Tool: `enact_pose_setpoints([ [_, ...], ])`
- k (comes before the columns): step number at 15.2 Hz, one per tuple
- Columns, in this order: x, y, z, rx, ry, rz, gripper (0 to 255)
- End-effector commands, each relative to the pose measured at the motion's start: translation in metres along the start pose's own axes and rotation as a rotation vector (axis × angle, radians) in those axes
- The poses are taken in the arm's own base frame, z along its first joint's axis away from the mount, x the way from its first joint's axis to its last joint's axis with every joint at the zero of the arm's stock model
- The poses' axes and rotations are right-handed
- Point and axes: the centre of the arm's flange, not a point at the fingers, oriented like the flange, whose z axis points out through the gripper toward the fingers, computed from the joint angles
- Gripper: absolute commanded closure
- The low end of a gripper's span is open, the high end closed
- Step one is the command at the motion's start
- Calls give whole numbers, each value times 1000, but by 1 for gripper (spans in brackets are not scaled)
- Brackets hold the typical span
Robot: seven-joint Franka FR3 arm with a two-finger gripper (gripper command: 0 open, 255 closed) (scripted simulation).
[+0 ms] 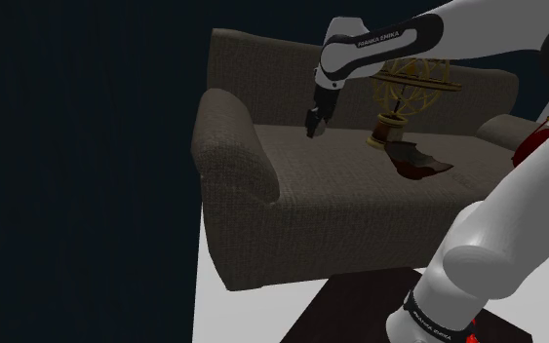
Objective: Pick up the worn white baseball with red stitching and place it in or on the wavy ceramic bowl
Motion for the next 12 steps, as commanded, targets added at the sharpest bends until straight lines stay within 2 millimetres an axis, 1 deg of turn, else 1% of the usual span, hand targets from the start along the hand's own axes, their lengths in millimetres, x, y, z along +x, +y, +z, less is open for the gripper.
enact_pose_setpoints([
  [1, 2, 1, -10, 0, 0, 0, 255],
  [12, 8, 9, -68, 0, 0, 0, 255],
])
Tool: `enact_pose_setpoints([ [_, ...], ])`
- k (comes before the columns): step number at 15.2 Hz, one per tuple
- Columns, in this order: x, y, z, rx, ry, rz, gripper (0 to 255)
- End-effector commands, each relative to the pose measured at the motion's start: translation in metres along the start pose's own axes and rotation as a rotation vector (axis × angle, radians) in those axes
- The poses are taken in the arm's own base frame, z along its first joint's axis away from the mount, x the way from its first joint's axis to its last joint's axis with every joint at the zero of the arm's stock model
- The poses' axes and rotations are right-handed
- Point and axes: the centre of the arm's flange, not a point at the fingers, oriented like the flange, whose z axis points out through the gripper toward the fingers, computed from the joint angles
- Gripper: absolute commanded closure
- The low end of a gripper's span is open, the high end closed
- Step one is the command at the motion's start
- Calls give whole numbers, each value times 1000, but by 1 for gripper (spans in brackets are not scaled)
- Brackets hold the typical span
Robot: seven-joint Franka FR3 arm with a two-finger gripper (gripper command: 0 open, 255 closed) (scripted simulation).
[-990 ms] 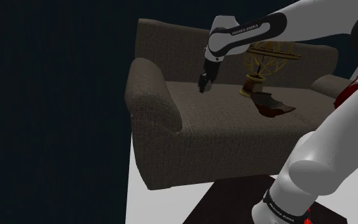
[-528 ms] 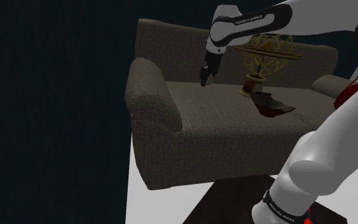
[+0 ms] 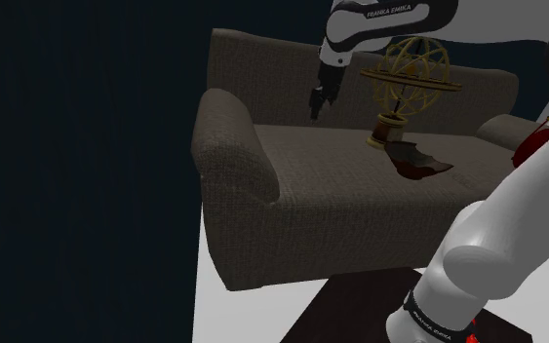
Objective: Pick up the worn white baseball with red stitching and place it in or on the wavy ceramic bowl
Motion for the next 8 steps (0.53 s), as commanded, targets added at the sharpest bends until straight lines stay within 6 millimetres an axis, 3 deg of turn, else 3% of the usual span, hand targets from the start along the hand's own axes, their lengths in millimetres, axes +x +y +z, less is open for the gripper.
enact_pose_setpoints([
  [1, 3, 2, -11, 0, 0, 0, 255],
  [8, 7, 7, -47, 0, 0, 0, 255],
])
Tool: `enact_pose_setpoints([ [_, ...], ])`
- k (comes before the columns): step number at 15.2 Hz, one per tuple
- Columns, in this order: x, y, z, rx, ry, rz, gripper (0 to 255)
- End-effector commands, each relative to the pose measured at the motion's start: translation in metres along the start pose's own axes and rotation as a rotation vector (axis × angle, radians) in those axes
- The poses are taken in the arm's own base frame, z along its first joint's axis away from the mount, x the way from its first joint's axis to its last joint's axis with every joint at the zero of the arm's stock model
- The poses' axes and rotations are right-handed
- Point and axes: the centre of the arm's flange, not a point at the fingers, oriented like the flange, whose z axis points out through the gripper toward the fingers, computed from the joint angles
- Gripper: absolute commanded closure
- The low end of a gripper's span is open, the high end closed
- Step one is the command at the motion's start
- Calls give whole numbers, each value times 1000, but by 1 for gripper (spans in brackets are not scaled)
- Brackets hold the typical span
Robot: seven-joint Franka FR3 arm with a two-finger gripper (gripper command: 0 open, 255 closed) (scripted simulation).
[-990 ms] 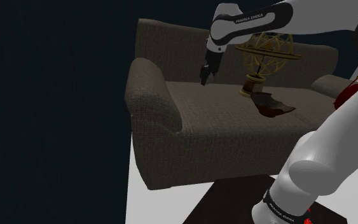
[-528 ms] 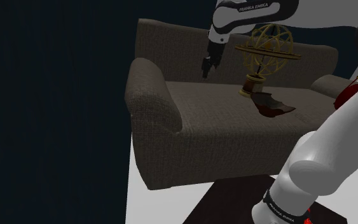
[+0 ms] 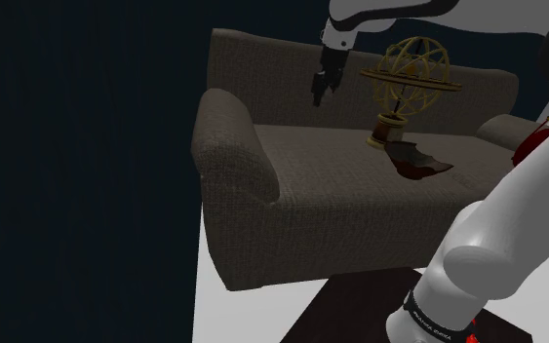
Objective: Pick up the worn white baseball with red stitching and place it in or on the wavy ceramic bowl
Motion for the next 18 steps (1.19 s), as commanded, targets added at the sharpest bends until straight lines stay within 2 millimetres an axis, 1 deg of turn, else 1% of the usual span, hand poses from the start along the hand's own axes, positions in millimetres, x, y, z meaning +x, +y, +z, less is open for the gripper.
enact_pose_setpoints([
  [1, 1, 2, -11, 0, 0, 0, 255],
  [3, 2, 3, -18, 0, 0, 0, 255],
  [18, -187, 58, -36, 0, 0, 0, 255],
])
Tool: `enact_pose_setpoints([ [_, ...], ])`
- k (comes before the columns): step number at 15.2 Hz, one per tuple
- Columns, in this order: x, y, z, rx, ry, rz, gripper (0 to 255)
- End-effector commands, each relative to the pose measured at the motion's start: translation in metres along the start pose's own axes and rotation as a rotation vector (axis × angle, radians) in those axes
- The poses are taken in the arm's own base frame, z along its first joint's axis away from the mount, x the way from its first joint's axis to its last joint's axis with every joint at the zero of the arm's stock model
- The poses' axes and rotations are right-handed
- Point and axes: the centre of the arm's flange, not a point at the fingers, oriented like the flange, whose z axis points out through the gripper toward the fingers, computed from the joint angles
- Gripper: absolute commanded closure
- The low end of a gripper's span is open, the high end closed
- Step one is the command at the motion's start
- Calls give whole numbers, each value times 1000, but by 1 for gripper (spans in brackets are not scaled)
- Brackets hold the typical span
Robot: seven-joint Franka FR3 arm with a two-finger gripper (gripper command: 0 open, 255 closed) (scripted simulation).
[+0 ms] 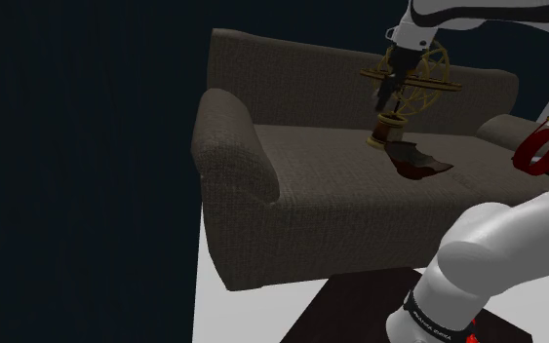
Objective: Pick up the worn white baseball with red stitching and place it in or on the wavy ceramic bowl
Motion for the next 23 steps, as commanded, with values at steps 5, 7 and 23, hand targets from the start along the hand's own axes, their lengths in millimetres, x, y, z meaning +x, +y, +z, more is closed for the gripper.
enact_pose_setpoints([
  [5, -76, 21, -6, 0, 0, -1, 255],
  [7, -101, 29, -8, 0, 0, -1, 255],
  [23, -144, 30, 56, 0, 0, -1, 255],
])
